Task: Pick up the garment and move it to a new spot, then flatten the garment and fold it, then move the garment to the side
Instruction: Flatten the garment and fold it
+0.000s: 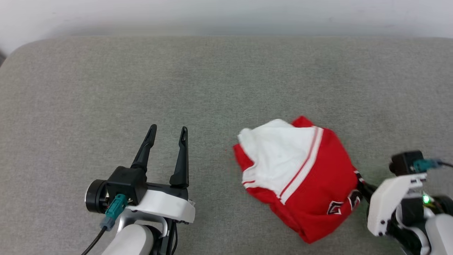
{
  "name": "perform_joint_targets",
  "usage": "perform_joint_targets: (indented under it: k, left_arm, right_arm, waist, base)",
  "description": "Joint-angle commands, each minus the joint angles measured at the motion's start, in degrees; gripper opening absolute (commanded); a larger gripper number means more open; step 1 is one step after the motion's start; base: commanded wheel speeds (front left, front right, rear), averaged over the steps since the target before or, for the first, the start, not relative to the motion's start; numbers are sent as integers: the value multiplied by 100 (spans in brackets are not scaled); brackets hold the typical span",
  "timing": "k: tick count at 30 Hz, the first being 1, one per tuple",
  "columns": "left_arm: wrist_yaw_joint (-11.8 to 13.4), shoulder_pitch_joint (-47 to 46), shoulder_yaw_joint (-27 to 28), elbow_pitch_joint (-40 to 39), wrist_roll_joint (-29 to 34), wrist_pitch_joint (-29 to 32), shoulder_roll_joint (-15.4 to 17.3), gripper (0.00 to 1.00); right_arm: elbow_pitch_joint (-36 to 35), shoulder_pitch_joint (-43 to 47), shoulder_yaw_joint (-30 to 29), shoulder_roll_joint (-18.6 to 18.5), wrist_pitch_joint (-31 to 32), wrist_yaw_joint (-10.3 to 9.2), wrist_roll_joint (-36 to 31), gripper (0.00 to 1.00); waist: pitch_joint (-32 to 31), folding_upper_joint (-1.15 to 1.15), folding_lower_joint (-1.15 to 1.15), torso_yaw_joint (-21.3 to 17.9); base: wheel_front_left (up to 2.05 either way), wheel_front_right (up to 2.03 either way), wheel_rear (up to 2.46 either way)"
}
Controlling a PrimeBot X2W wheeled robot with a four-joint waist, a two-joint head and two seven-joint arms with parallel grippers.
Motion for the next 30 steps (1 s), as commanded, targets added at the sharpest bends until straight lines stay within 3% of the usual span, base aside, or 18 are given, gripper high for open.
perform_joint_targets:
  k: [1, 2, 3, 8, 14, 16, 23, 30]
  left_arm:
    - [18, 46, 1, -2, 0, 17, 20, 100]
    - [16, 54, -9, 4, -10, 33, 24, 100]
    - [23, 65, -5, 6, -21, 33, 27, 100]
    - [45, 120, 3, 24, -53, 53, 54, 100]
    - [56, 188, 15, 52, -110, 64, 89, 100]
    - [60, 209, 19, 48, -124, 74, 103, 100]
    - [27, 194, -43, 78, -140, 93, 86, 100]
    - [34, 154, -98, 87, -128, 64, 37, 100]
  right_arm:
    - [54, 148, -164, 104, -30, -7, -30, 0]
    - [97, 230, -241, 99, -49, -7, -130, 69]
    - [142, 303, -305, 161, -91, -9, -114, 100]
    - [-13, 415, -581, 434, -756, -6, -99, 100]
    - [-723, 486, -748, 475, -1381, -6, -277, 100]
    - [-981, 494, -568, 430, -1163, -6, -308, 100]
    - [-1788, 294, 685, 12, 493, -6, -54, 100]
    - [-1868, 55, 1658, -174, 1537, -6, 258, 100]
  waist:
    - [-9, 0, -1, -63]
    - [-16, 0, -1, -81]
    - [-24, 0, -1, -103]
    - [-96, 0, -1, -191]
    - [-239, 0, -1, -246]
    - [-279, 0, -1, -252]
    - [-370, 0, -1, -148]
    - [-318, 0, -1, 49]
  base:
    - [0, 0, 0]
    - [0, 0, 0]
    - [0, 0, 0]
    - [0, 0, 0]
    - [0, 0, 0]
    - [0, 0, 0]
    - [0, 0, 0]
    - [0, 0, 0]
